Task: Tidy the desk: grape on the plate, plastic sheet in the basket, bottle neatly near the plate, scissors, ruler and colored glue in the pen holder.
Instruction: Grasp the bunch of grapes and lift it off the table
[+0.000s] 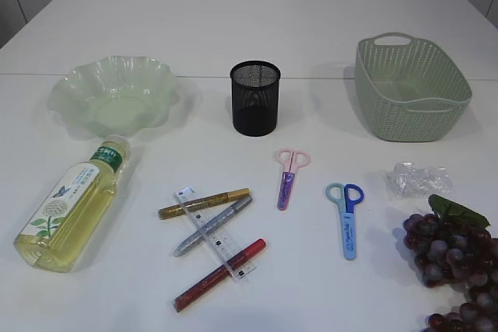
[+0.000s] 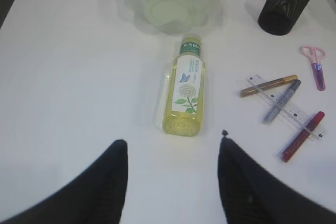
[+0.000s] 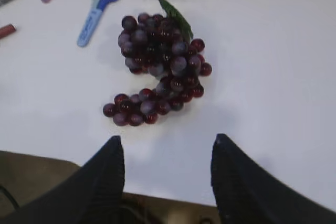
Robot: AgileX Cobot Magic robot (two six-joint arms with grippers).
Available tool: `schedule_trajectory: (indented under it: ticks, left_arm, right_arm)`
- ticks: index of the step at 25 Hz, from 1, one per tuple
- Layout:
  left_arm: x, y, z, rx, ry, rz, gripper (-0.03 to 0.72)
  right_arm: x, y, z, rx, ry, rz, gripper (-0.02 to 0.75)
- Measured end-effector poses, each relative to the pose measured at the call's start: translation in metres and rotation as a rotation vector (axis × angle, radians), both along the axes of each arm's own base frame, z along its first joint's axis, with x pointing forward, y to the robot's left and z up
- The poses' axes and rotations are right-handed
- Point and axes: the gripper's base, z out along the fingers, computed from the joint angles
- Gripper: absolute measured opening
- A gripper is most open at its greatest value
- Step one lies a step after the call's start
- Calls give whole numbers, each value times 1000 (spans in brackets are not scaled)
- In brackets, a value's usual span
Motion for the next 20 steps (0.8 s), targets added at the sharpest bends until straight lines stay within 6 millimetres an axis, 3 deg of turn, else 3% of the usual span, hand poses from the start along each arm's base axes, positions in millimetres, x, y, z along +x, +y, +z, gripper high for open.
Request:
schedule_trajectory:
  ticks: [9, 16, 20]
  left_arm:
    - [10, -3, 0, -27, 41, -14, 405]
    - [10, -3, 0, -37, 43, -19, 405]
    - [11, -4, 0, -47, 38, -23, 405]
  right_arm:
    - [61, 7, 4, 37, 311, -137, 428]
    - [106, 14, -17, 17, 462, -152, 538]
    - [128, 17, -33, 5, 518, -154, 559]
